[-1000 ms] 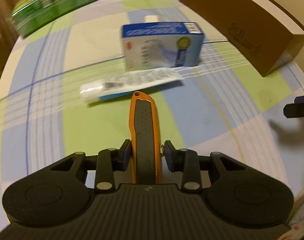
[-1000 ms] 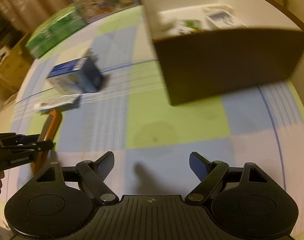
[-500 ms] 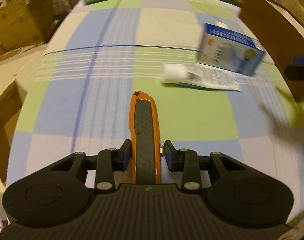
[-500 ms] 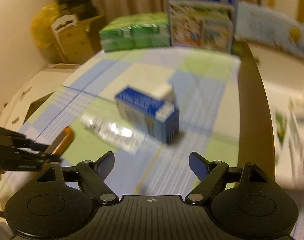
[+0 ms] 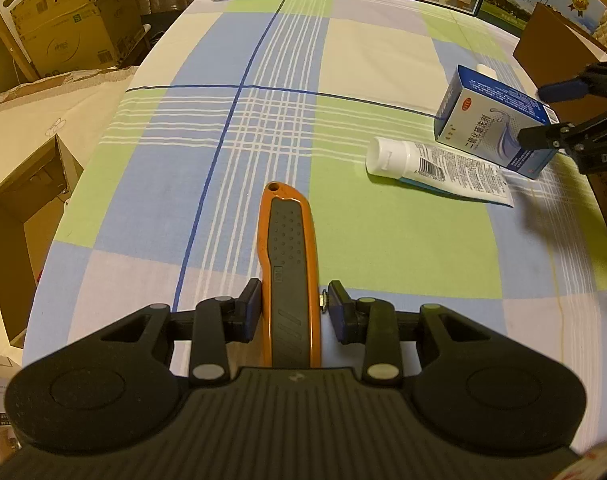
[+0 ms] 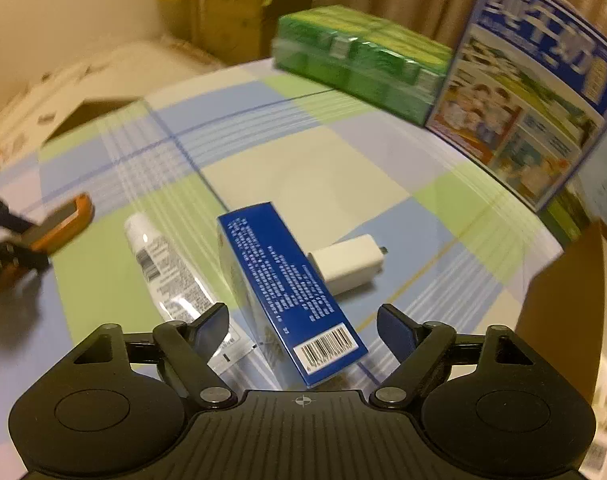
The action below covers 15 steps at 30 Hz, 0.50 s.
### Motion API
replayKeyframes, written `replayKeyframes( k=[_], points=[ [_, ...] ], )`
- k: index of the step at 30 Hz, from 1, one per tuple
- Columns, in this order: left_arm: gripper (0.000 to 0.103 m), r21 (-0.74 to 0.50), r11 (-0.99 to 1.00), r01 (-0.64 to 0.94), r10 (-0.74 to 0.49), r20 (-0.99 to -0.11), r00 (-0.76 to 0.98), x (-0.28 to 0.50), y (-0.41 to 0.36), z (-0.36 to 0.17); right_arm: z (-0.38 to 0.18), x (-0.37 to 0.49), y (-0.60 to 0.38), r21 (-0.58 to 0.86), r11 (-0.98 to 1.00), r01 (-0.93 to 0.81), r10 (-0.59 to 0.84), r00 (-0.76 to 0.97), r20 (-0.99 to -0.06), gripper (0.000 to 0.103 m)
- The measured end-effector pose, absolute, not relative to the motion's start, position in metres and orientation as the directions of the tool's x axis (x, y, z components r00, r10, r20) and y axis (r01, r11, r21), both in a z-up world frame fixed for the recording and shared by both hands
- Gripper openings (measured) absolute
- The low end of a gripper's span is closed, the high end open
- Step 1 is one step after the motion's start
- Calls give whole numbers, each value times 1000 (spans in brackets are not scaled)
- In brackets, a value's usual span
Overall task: Organize rigid objects
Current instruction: 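Lift the orange knife with the left gripper while the right gripper grasps the blue medicine box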
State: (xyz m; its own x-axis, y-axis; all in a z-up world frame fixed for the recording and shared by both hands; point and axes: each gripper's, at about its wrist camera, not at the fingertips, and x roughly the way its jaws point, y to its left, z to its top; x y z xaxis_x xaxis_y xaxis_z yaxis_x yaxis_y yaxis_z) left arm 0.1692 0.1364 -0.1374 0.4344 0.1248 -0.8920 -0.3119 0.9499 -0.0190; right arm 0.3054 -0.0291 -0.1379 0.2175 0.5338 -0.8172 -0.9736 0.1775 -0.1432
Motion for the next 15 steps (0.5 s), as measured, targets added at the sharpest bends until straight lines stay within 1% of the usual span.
replayKeyframes(
  k=[1, 2, 5, 9, 15],
  points=[
    [30, -18, 950, -313, 126, -892, 434, 169, 136, -137, -140, 306, -27, -145, 154, -977, 527, 206, -824, 61],
    [30, -16, 950, -313, 128, -892, 433, 170, 136, -137, -142, 306, -26, -151, 142, -978, 517, 203, -832, 54],
    [30, -11, 950, -313, 132, -892, 432, 170, 135, -137, -142, 308, -28, -157, 127, -979, 504, 200, -840, 45],
    [30, -4, 950, -313, 137, -894, 427, 171, 134, -137, -134, 311, -40, -96, 142, -985, 491, 154, -857, 38],
    [30, 4, 950, -312, 143, -894, 425, 170, 131, -136, -127, 302, -77, -51, 277, -960, 441, 174, -880, 37]
  ],
)
